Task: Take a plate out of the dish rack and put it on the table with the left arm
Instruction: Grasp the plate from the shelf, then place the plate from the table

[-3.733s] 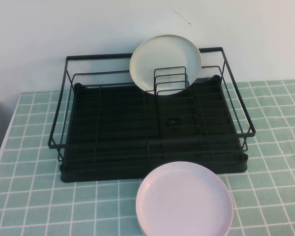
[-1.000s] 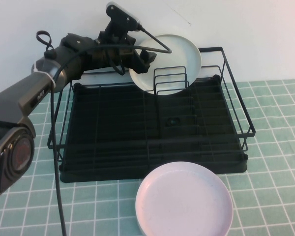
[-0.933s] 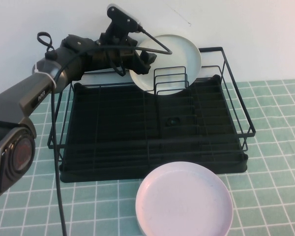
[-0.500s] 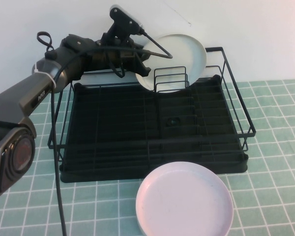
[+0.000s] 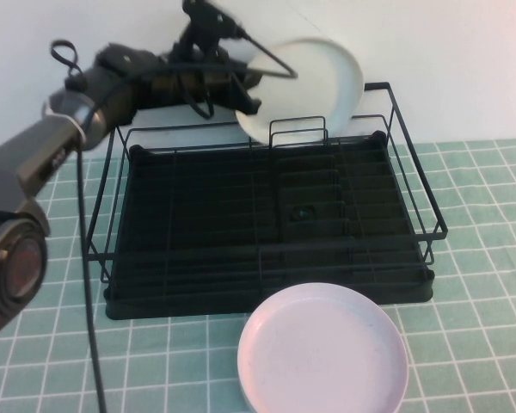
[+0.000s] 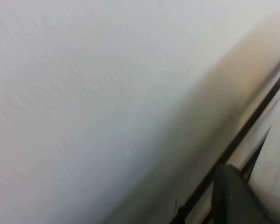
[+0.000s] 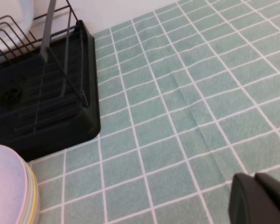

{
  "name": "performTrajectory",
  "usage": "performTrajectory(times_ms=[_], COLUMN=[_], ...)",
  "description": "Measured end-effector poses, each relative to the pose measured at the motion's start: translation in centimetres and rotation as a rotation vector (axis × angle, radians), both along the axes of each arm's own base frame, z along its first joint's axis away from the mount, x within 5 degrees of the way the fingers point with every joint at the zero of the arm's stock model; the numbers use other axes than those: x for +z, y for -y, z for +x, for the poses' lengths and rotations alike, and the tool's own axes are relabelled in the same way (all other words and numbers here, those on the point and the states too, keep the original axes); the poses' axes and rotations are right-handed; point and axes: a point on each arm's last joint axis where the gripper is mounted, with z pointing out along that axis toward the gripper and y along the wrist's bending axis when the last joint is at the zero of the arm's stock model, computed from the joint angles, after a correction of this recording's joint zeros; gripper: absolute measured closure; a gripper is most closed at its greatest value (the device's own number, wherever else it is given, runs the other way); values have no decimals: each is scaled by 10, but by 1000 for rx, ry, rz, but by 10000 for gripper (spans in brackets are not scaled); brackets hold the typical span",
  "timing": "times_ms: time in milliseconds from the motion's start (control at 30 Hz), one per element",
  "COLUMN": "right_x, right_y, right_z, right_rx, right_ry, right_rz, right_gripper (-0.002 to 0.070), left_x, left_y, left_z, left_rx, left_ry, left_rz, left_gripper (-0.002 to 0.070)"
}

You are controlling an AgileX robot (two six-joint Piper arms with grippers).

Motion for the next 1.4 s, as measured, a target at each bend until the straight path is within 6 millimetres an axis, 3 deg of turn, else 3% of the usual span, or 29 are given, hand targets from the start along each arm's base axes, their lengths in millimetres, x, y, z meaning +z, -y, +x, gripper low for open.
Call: performTrajectory(times_ms=[167,400,567,700,867,1000,1133,1400], right_x=[0,0,0,0,0,0,0,0], right_y=[0,0,0,0,0,0,0,0], right_z=[0,0,0,0,0,0,0,0], right_rx=[0,0,0,0,0,0,0,0], right_ry=[0,0,0,0,0,0,0,0], right_rz=[0,0,0,0,0,0,0,0], right_gripper=[678,678,678,678,678,678,678,678], left_x=[53,131,176,213,240,245,232,151], left_y=[-9,-17,-27,-37,-49,-58,-65,-68], left_z=[-15,-58,-95,-141,-191,-220,-244,-281], left_rx=[0,-47,-69,-100,-109,-98,-91,-75], left_ry=[50,78,57,-45,-157,-249,-346,-632], left_rz=[-69,-136,-126,-122,-76,-67,-53,-197], left_gripper=[603,603,603,603,603,603,603,603])
